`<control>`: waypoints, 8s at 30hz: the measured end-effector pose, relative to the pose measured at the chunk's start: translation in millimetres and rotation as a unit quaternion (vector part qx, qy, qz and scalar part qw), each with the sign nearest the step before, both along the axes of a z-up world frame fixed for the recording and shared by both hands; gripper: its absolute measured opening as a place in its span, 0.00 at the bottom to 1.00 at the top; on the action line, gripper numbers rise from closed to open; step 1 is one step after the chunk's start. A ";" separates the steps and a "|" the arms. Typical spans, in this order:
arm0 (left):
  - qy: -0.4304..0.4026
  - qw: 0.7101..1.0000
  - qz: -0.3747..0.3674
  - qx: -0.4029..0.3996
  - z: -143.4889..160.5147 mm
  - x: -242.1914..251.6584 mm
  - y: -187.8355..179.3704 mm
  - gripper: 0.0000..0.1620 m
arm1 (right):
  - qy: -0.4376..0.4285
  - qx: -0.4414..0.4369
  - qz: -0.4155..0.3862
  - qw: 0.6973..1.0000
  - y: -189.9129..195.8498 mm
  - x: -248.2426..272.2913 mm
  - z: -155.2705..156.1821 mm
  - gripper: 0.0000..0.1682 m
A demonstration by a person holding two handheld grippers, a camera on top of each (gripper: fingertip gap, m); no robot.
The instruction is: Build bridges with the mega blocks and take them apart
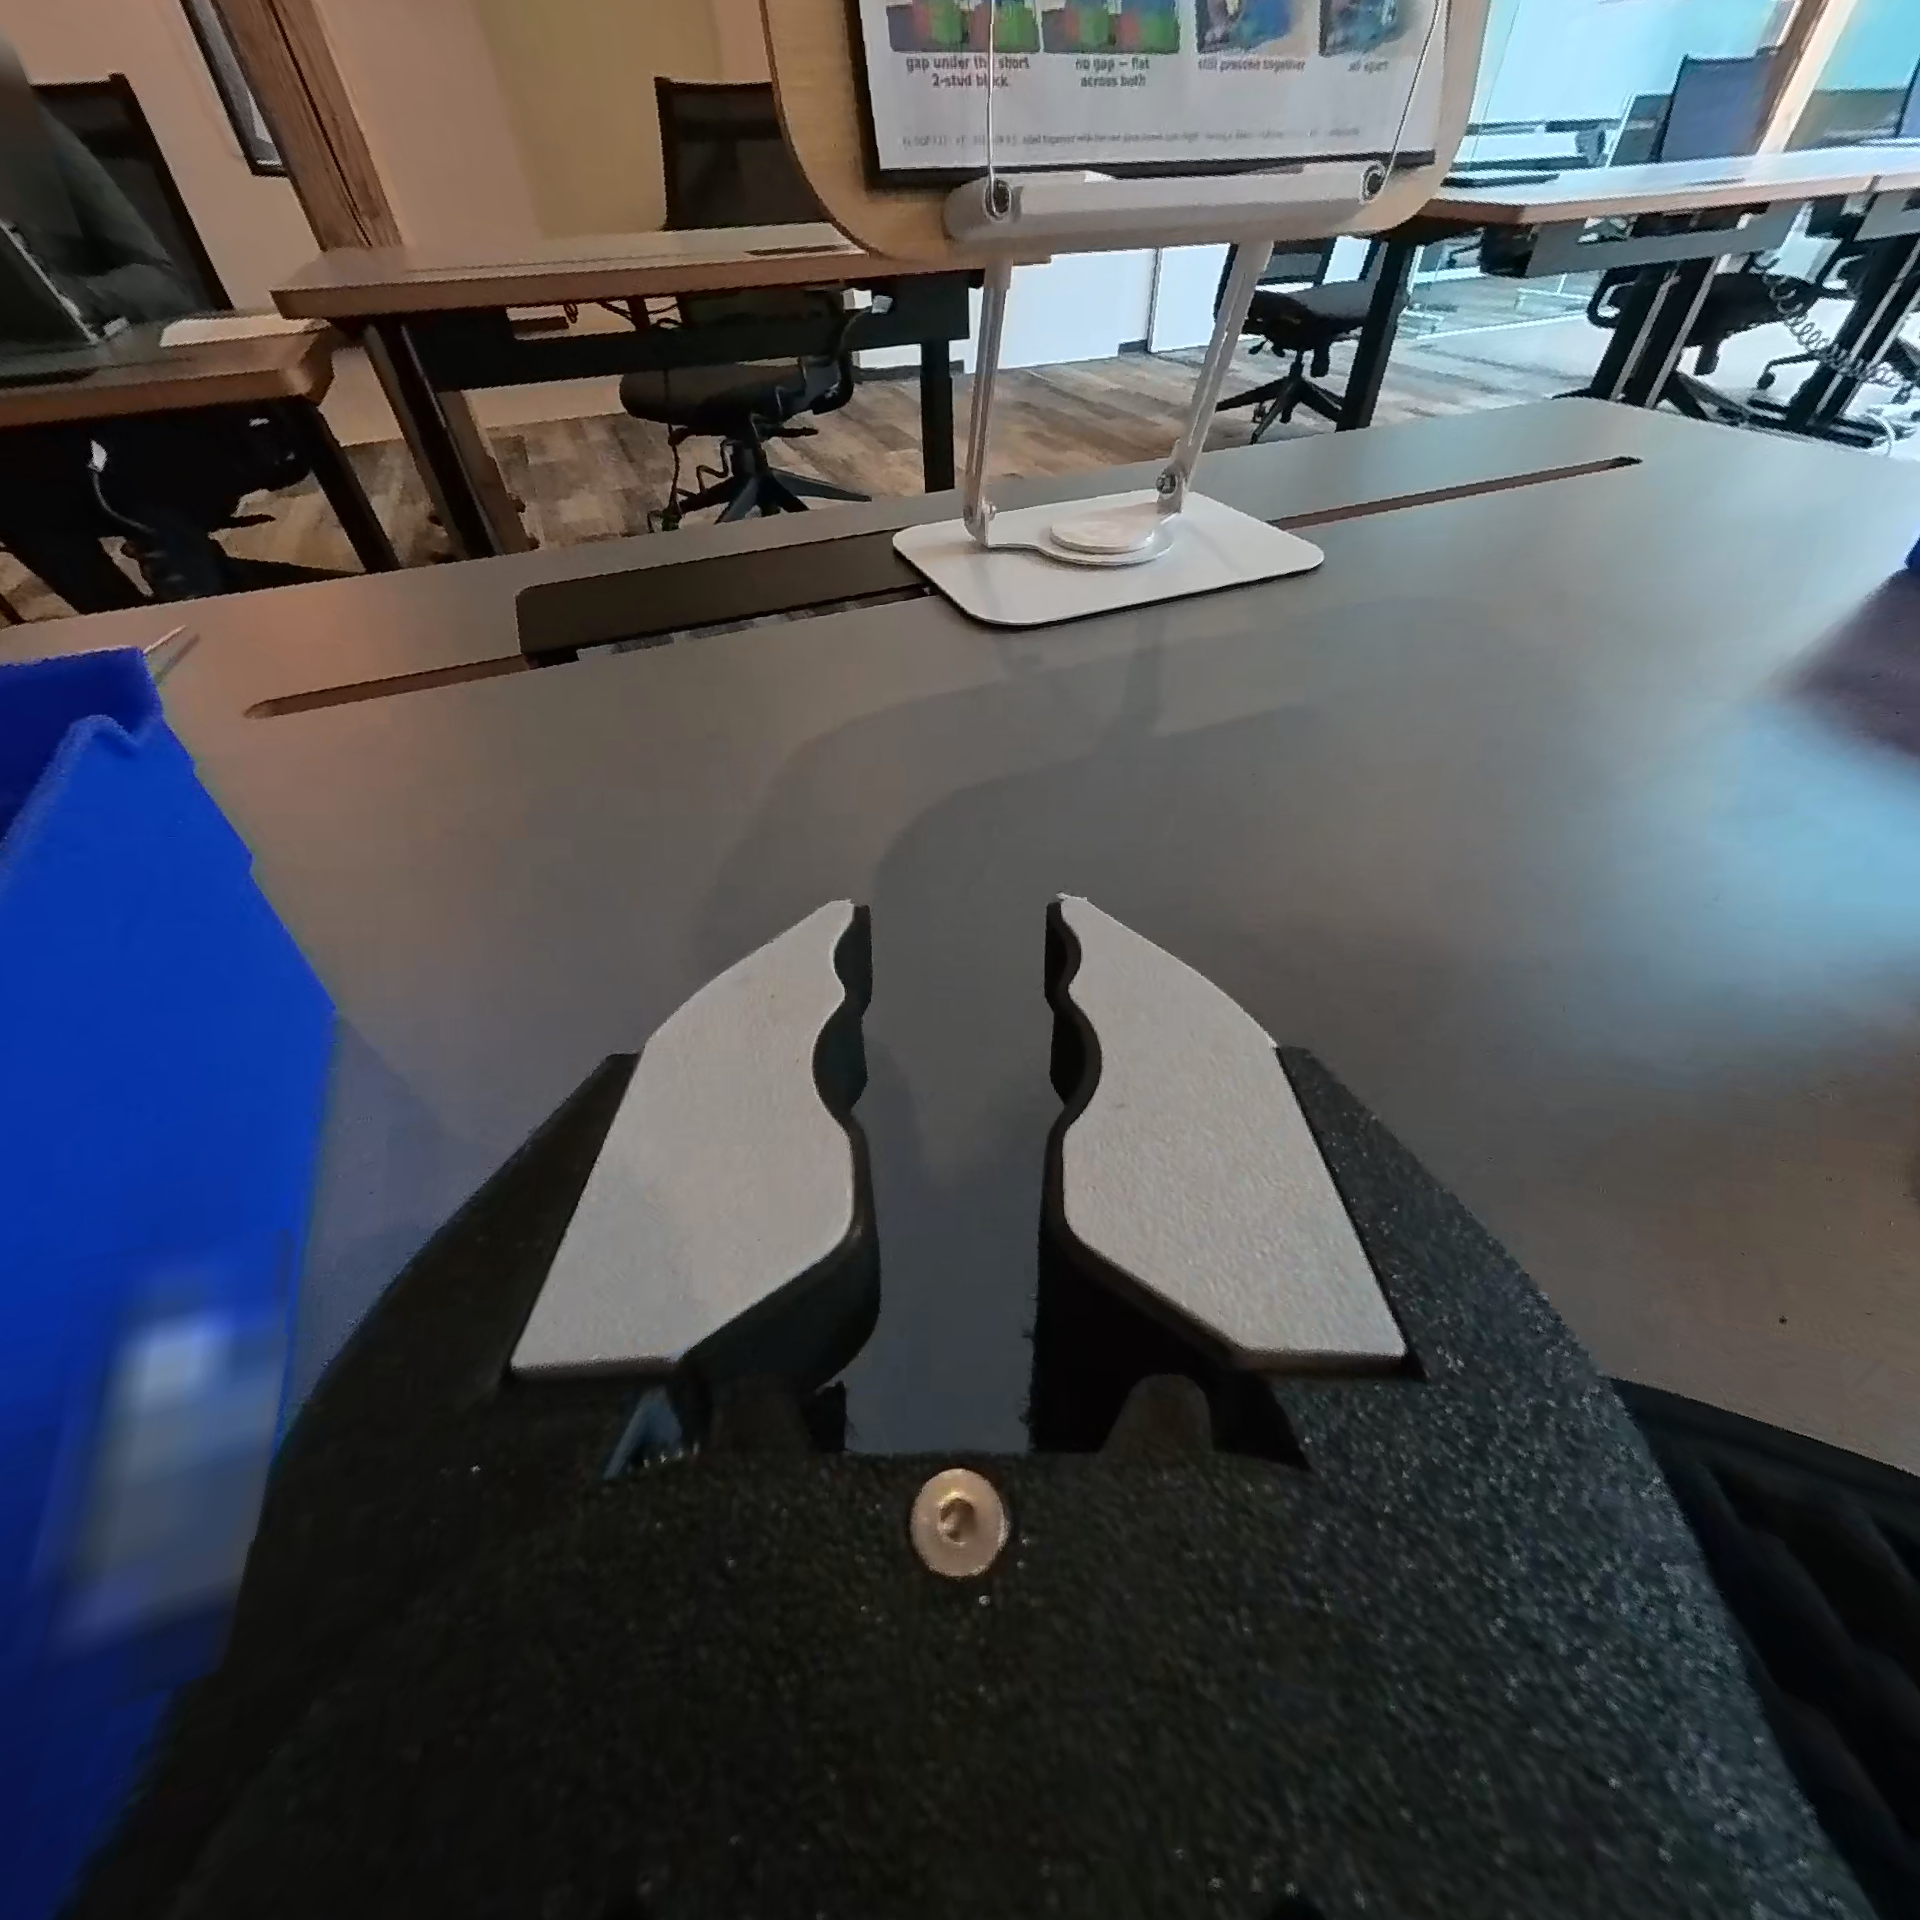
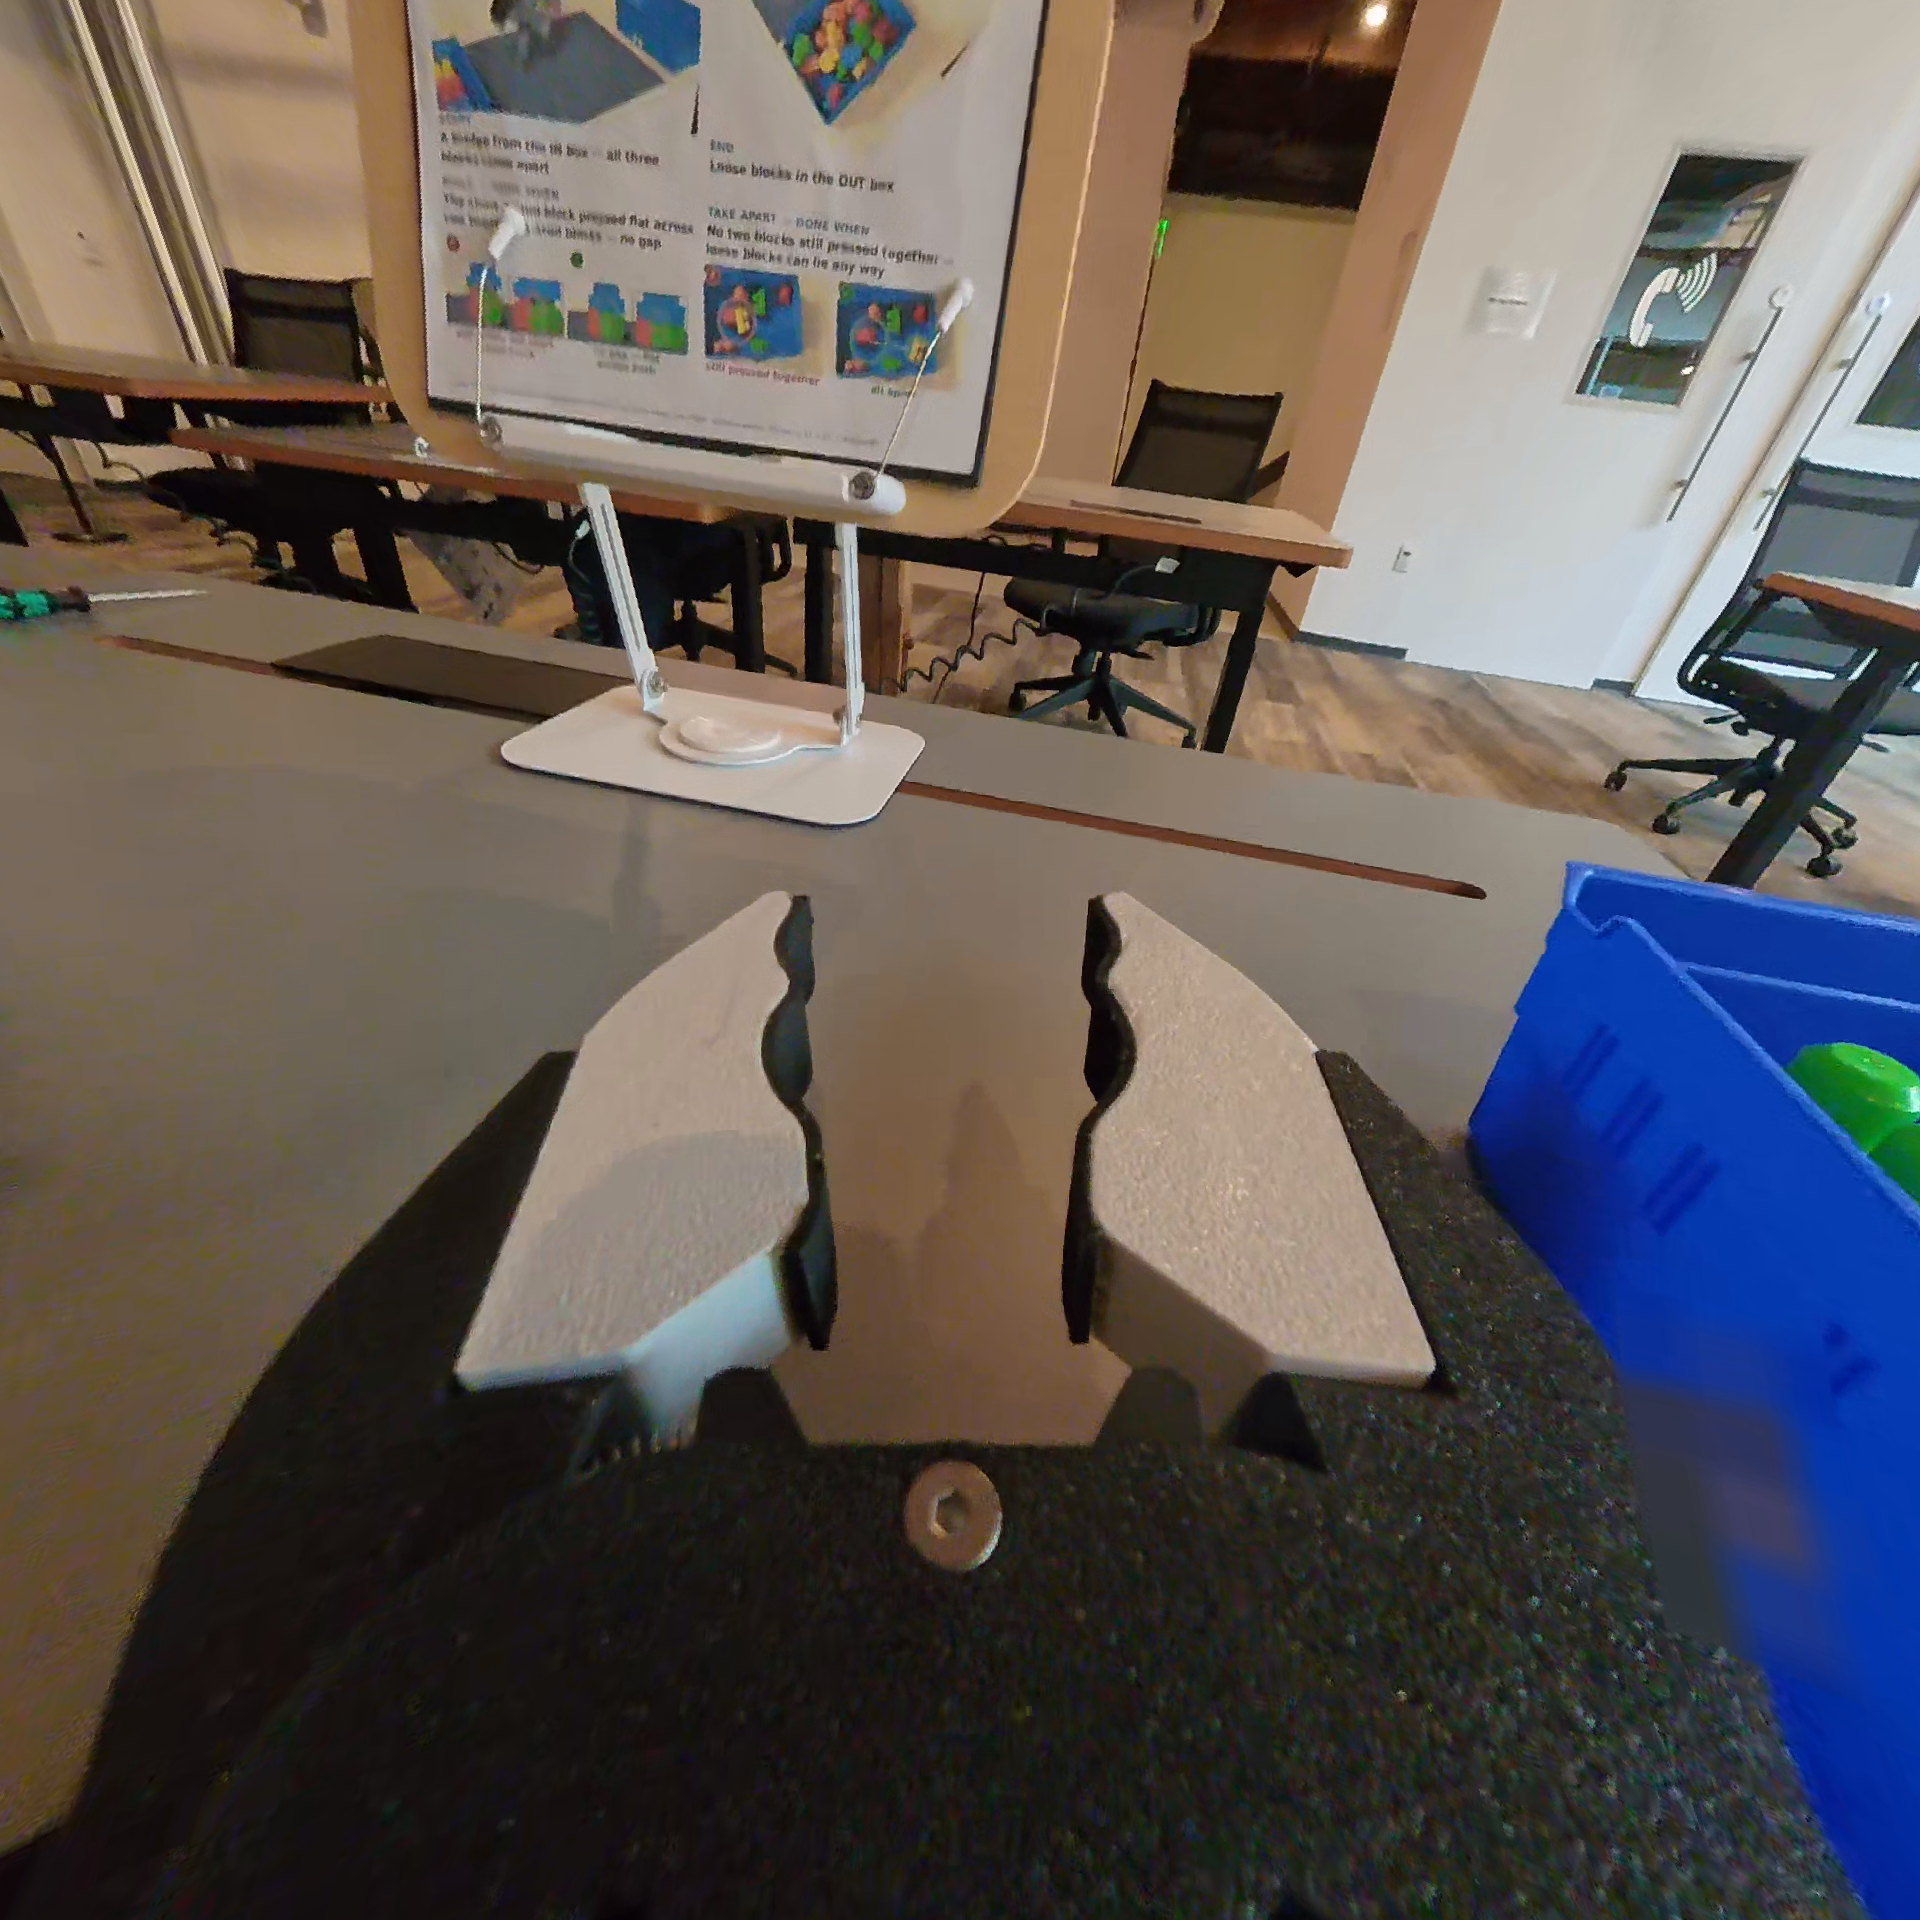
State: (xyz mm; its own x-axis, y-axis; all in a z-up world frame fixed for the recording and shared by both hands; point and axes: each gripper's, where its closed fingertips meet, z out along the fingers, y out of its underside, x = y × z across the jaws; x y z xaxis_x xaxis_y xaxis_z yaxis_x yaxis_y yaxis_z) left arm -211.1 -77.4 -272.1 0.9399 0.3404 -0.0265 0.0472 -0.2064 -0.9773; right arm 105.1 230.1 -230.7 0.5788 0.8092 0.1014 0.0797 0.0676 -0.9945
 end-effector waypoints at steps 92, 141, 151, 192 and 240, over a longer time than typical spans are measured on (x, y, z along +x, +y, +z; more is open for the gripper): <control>0.018 0.823 -0.164 -0.544 -46.0 -156.7 -173.3 0.18 | -0.111 0.028 0.027 0.993 -10.4 -16.5 -28.6 0.24; 0.148 0.804 -0.478 -0.322 -21.8 114.9 50.2 0.18 | -0.215 -0.015 0.416 0.884 -172.4 -102.4 -18.4 0.41; 0.140 0.786 -0.516 -0.311 -23.5 139.2 53.8 0.18 | -0.161 -0.007 0.484 0.860 -214.9 -144.6 -19.7 0.46; -0.107 0.813 -0.551 0.155 97.7 190.5 89.9 0.34 | 0.088 -0.026 0.516 0.852 -214.9 -132.8 34.7 0.20; 0.002 0.843 -0.522 -0.132 -27.1 172.7 113.2 0.18 | 0.025 -0.063 0.430 0.900 -147.2 -128.4 24.4 0.31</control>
State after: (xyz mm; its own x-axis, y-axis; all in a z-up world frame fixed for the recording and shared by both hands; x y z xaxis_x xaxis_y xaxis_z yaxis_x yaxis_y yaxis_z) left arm -38.3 35.8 -299.2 0.7240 -0.6894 0.0242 -0.2974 -0.3435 -0.8908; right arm -23.3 82.9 -206.3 -0.2663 0.9634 -0.0303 0.0061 -0.0298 -0.9995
